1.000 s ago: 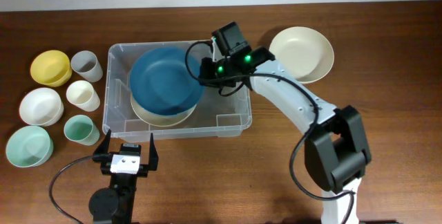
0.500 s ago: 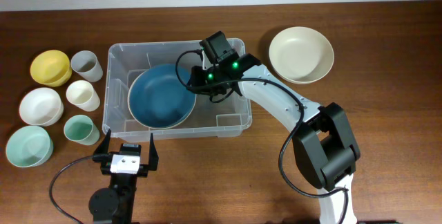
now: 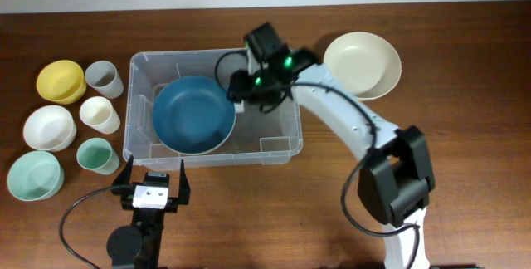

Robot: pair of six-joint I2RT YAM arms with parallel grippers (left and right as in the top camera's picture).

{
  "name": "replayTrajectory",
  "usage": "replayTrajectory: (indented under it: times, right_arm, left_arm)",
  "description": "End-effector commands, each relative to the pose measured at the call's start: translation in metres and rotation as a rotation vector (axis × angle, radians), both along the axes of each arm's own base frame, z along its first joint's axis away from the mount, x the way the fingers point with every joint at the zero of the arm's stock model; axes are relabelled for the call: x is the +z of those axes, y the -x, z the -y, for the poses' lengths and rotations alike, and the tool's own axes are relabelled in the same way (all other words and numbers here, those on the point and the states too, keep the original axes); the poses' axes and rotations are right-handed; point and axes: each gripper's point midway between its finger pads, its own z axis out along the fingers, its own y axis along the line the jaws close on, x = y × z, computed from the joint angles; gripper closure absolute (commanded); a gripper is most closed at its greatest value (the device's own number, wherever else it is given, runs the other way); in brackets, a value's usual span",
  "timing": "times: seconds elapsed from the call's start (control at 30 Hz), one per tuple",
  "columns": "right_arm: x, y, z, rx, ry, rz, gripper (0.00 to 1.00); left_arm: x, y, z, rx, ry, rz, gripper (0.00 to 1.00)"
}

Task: Pack container
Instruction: 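Lower the blue bowl onto the cream bowl and open the right gripper, then move the right gripper to the remaining cream bowl and grasp its rim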

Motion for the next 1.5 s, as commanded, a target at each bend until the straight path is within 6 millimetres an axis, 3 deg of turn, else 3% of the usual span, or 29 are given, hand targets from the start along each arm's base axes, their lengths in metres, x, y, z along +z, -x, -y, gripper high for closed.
replayTrajectory:
  times: [0.0,0.13,0.17,0.2,0.3,0.4,0.43,0.47,0.63,0.83,1.0,1.23,1.33,1.47]
  right_arm:
    - [0.119,-0.045,0.079,-0.198,0.133,0.308,0.05]
    - [0.188,-0.053,0.184,-0.447,0.252,0.395,0.01]
    - [0.2,-0.052,0.217,-0.537,0.266,0.391,0.01]
    - [0.204,-0.051,0.235,-0.586,0.269,0.383,0.01]
    - [0.197,-0.042,0.31,-0.771,0.297,0.291,0.01]
    - [0.15,-0.036,0.354,-0.829,0.279,0.102,0.01]
    - [0.136,-0.036,0.356,-0.825,0.255,0.054,0.01]
    - [0.102,-0.034,0.359,-0.817,0.231,-0.056,0.01]
    - [0.018,-0.034,0.359,-0.799,0.253,-0.222,0.01]
    - [-0.049,-0.036,0.347,-0.773,0.186,-0.279,0.01]
    - [-0.081,-0.036,0.338,-0.754,0.14,-0.284,0.01]
    - [-0.104,-0.039,0.33,-0.739,0.093,-0.263,0.05]
    - [-0.11,-0.039,0.329,-0.737,0.082,-0.258,0.16]
    - [-0.11,-0.039,0.329,-0.737,0.081,-0.256,0.48]
  left_arm:
    - [-0.001,0.0,-0.002,0.012,0.006,-0.002,0.0]
    - [-0.001,0.0,-0.002,0.012,0.006,-0.003,0.0]
    - [-0.001,0.0,-0.002,0.012,0.006,-0.003,0.0]
    - [-0.001,0.0,-0.002,0.012,0.006,-0.003,0.0]
    - [-0.001,0.0,-0.002,0.012,0.006,-0.003,0.0]
    - [-0.001,0.0,-0.002,0.012,0.006,-0.002,0.0]
    - [-0.001,0.0,-0.002,0.012,0.006,-0.003,0.0]
    - [-0.001,0.0,-0.002,0.012,0.006,-0.003,0.0]
    - [-0.001,0.0,-0.002,0.012,0.006,-0.003,0.0]
    - [-0.002,0.0,-0.002,0.012,0.006,-0.005,0.0]
    - [-0.002,0.0,-0.002,0.012,0.006,-0.005,0.0]
    - [-0.002,0.0,-0.002,0.012,0.006,-0.005,0.0]
    - [-0.002,0.0,-0.002,0.012,0.006,-0.005,0.0]
    - [-0.002,0.0,-0.002,0.012,0.006,-0.005,0.0]
